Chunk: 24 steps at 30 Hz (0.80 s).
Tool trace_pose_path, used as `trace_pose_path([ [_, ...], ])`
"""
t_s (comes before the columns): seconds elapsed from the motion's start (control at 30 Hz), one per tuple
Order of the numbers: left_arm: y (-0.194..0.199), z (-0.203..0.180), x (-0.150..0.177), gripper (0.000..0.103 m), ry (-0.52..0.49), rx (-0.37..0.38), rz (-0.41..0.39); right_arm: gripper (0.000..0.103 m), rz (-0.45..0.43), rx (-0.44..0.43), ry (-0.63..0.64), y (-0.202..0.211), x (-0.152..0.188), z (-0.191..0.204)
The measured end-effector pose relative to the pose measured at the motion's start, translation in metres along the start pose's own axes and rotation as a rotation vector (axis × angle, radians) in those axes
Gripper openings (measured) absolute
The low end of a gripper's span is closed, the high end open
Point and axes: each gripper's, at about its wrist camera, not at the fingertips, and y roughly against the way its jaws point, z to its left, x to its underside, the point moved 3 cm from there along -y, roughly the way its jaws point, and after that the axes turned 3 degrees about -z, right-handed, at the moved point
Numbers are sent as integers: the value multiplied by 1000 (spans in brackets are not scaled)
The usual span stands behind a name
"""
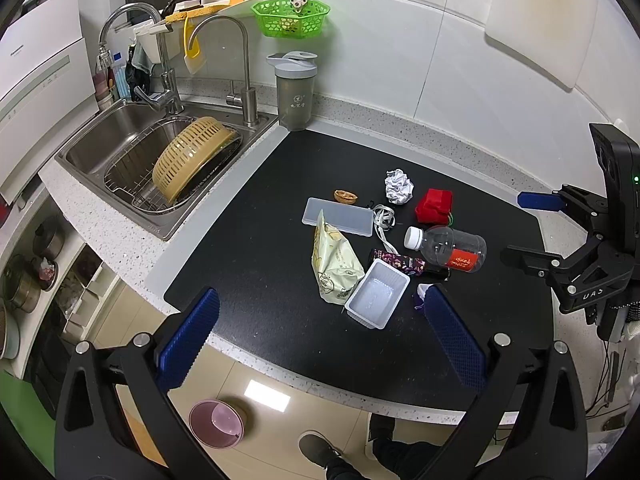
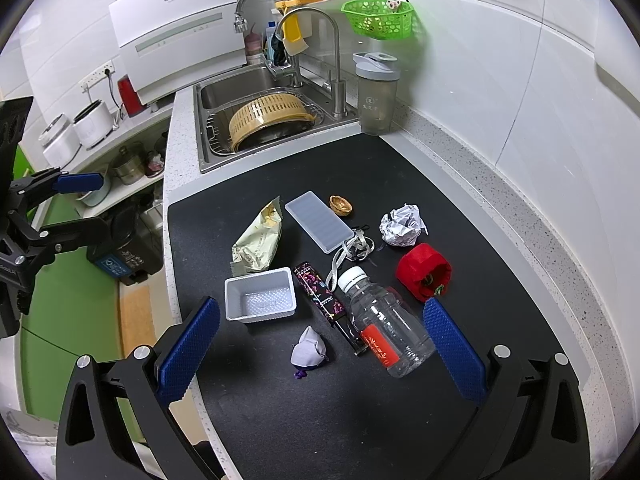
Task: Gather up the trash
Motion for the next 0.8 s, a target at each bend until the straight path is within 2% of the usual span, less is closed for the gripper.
trace_pose_path([
  [0.8,-6,-2,0,100,4,7,5,97,10,1,8,-4,2,0],
])
